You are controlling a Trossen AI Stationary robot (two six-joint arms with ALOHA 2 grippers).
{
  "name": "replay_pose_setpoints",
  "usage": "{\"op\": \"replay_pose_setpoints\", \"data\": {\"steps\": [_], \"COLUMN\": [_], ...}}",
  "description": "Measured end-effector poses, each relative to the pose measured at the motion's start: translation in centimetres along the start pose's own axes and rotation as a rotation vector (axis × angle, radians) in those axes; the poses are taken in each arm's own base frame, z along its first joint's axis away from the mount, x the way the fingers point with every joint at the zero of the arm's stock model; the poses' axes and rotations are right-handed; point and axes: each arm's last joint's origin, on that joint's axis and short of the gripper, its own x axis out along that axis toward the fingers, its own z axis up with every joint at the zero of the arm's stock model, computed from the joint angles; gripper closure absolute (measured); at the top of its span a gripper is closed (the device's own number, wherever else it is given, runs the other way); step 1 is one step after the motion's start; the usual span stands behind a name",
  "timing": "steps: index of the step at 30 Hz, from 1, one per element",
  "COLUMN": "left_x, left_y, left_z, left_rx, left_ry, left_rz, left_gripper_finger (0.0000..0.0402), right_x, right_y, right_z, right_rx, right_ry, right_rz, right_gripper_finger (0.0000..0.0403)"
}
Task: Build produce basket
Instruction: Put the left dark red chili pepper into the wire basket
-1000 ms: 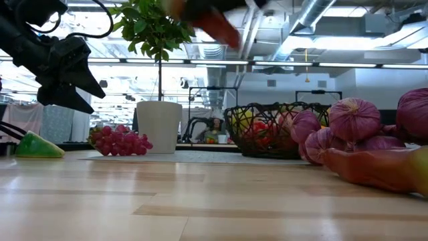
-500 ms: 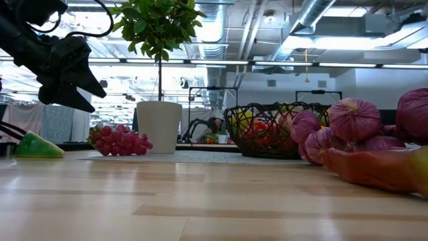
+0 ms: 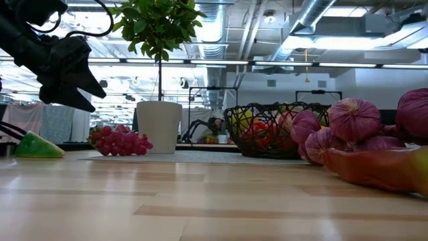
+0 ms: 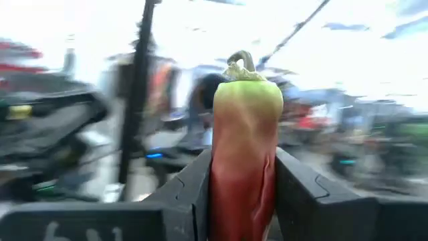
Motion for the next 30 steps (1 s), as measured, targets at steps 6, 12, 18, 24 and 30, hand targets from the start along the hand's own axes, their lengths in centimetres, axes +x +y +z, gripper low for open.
{"op": "replay_pose_setpoints", "data": {"steps": [6, 12, 18, 24, 30], "left_x": [0.0, 0.0, 0.0, 0.0, 0.0], "left_y": [0.0, 0.1, 0.1, 0.1, 0.1], "left_z": [0.0, 0.1, 0.0, 0.0, 0.0], "left_rx": [0.020, 0.028, 0.028, 0.029, 0.029], "left_ry": [-0.011, -0.019, -0.019, -0.017, -0.017], "left_rz": [0.013, 0.022, 0.022, 0.024, 0.024], "left_gripper_finger": [0.0047, 0.0047, 0.0047, 0.0047, 0.0047], "right_x": [-5.5, -7.0, -8.5, -9.1, -9.1], "right_y": [-4.3, -9.3, -13.6, -15.4, -15.4], "right_z": [-1.7, -3.1, -6.3, -8.5, -11.2], "right_rx": [-0.041, -0.056, 0.067, 0.214, 0.256], "right_ry": [0.100, 0.253, 0.463, 0.547, 0.640], "right_rz": [-0.529, -0.707, -0.849, -0.815, -0.787], "right_gripper_finger": [0.0260, 0.0259, 0.0262, 0.0245, 0.0226]}}
